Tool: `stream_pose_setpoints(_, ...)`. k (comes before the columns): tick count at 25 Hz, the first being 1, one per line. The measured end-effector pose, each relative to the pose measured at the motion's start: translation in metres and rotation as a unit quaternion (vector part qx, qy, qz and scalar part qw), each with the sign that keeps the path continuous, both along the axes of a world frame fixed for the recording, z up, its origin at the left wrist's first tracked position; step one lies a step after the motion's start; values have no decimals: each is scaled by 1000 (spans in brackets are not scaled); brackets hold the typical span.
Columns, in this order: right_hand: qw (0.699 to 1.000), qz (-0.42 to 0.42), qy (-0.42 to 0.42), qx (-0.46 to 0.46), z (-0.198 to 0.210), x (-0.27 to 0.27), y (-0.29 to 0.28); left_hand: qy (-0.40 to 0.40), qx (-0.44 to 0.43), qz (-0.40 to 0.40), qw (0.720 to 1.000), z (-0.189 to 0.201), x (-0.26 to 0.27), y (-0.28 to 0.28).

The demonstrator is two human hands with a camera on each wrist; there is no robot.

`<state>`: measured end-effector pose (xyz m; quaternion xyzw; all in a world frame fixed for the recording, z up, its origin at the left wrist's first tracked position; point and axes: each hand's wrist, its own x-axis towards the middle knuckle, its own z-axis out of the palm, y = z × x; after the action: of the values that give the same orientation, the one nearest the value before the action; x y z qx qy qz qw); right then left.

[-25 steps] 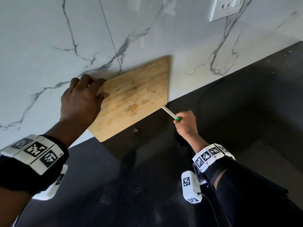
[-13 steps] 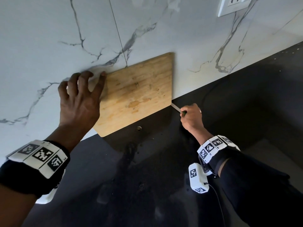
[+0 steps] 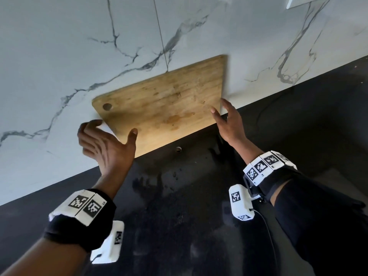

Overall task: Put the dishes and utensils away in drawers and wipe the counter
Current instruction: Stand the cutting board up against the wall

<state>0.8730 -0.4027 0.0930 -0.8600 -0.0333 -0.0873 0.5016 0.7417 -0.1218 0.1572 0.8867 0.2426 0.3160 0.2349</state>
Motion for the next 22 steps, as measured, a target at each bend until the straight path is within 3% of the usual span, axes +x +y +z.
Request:
stream_pose_setpoints(3, 996, 5, 26, 81, 2, 0, 15, 32, -214, -19, 976, -7, 7, -2)
stream_pose_setpoints(5, 992, 20, 39, 115, 0, -2, 18, 60, -297, -59, 951, -5, 11, -4)
stream_pose_setpoints(18, 983, 34, 46, 172, -1, -18, 14, 146, -243, -78, 956, 11, 11, 18)
stream_pose_setpoints(22, 991, 22, 17, 131, -10, -28, 19, 194, -214, -18, 957, 8, 15, 20)
